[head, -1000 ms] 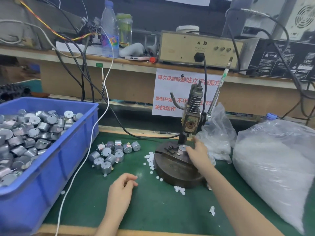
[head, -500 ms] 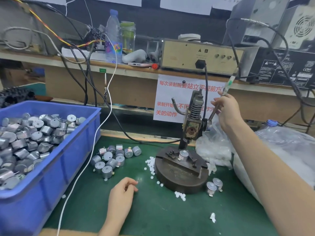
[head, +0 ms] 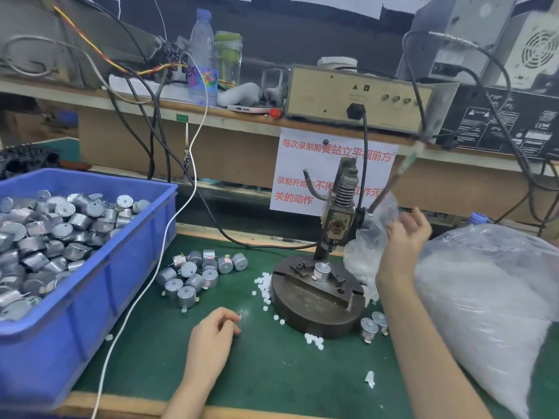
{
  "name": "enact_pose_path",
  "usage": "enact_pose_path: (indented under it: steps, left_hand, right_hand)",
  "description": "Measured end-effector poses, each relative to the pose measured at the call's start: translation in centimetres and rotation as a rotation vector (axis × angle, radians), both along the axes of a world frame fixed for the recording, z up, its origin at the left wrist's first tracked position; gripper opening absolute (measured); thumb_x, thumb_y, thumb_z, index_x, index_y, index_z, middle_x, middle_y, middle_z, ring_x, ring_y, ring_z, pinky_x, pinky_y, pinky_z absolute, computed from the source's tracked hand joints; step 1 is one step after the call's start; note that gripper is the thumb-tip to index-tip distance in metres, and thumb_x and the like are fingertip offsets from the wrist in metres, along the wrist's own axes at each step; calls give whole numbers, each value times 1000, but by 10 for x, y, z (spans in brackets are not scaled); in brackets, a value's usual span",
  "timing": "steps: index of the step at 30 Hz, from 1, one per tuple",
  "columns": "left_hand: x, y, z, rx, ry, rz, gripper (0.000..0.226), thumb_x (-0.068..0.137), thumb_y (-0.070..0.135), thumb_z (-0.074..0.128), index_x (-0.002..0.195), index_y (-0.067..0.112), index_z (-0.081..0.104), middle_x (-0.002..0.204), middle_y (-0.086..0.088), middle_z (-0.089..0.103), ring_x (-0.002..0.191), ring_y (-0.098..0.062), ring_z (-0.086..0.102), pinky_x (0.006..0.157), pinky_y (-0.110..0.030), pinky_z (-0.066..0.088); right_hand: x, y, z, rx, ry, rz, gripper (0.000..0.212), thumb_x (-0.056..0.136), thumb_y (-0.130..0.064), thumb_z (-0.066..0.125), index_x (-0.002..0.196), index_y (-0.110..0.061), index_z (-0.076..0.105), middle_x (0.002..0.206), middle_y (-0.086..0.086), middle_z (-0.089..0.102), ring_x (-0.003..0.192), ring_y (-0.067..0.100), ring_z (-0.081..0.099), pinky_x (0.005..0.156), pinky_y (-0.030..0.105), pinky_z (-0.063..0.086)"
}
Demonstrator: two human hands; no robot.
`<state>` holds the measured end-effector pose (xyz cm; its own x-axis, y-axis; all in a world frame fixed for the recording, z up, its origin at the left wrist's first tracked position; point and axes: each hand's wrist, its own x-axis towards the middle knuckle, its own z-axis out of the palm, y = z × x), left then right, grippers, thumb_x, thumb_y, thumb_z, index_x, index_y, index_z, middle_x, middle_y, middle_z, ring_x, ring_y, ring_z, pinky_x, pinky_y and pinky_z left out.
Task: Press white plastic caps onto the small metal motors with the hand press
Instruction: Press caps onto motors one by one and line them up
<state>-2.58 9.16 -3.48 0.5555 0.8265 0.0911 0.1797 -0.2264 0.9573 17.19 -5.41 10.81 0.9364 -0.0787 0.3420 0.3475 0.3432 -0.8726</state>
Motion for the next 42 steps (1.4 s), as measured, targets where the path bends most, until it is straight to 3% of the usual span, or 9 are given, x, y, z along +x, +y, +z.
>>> enact_pose_path:
  steps: [3, 6, 15, 19, 26, 30, 34, 38, 42]
  left_hand:
    - [0, 1, -1, 2, -5, 0, 29, 82, -3, 48, 71, 18, 64, 62, 0, 66, 72, -25, 62, 66, -31, 45]
    - [1, 1, 0, 7, -4, 8, 29, 81, -3, 49, 70, 18, 64, 61, 0, 66, 70, -27, 61, 62, -28, 43]
    - [3, 3, -3, 14, -10, 22, 28, 82, -2, 48, 70, 18, 63, 60, 1, 65, 70, -30, 60, 62, -28, 43]
    - [3, 4, -2, 17, -14, 13, 28, 82, -3, 48, 70, 17, 63, 60, 1, 65, 70, -28, 61, 65, -31, 45]
    - [5, 3, -4, 82, 25, 10, 26, 81, -1, 49, 72, 20, 61, 65, 4, 65, 71, -28, 56, 64, -30, 41]
    - [16, -7, -5, 838, 308, -189, 29, 81, 15, 56, 110, 19, 60, 98, 2, 60, 94, -21, 55, 80, -29, 41]
    - [25, -16, -1, 1141, 372, -406, 40, 60, 24, 81, 98, 20, 72, 79, 11, 63, 69, -10, 60, 60, -15, 47]
    - [30, -10, -7, 1069, 480, -456, 47, 94, 39, 40, 137, 21, 42, 116, 5, 51, 106, -17, 45, 89, -26, 34]
    - [36, -8, -15, 1060, 502, -391, 50, 97, 43, 28, 142, 23, 33, 125, 5, 41, 113, -17, 36, 95, -27, 27]
  right_hand:
    - [-2, 3, -49, -367, 167, -96, 34, 91, -7, 45, 125, -11, 46, 121, 6, 54, 110, 20, 51, 99, 36, 39]
    - [-16, 17, -96, -786, 50, -14, 33, 86, -5, 49, 119, -6, 55, 123, 12, 55, 111, 23, 50, 95, 30, 35]
    - [-6, 40, -104, -1225, -269, -32, 50, 90, -31, 58, 133, -9, 46, 134, 7, 51, 126, 23, 44, 106, 36, 32]
    - [-10, 33, -97, -1226, -323, -92, 26, 89, -25, 61, 112, -12, 58, 113, 5, 60, 109, 25, 51, 92, 35, 36]
    - [-47, -31, -119, -960, -301, -14, 28, 84, -11, 66, 112, -11, 60, 107, 2, 60, 98, 14, 45, 83, 24, 32]
    - [-58, -56, -135, -1045, -337, 12, 23, 83, -6, 66, 105, -10, 62, 101, -2, 60, 94, 14, 43, 83, 28, 33]
    - [-56, -63, -144, -1162, -325, 24, 28, 83, -2, 65, 110, -9, 60, 106, 3, 62, 98, 27, 49, 80, 24, 27]
    - [-52, -63, -146, -1229, -287, -57, 38, 78, 0, 69, 115, -3, 60, 111, 12, 59, 105, 33, 52, 86, 37, 40]
    - [-54, -58, -144, -1286, -419, -201, 40, 64, -3, 82, 101, -1, 66, 93, 18, 61, 81, 39, 59, 68, 42, 47]
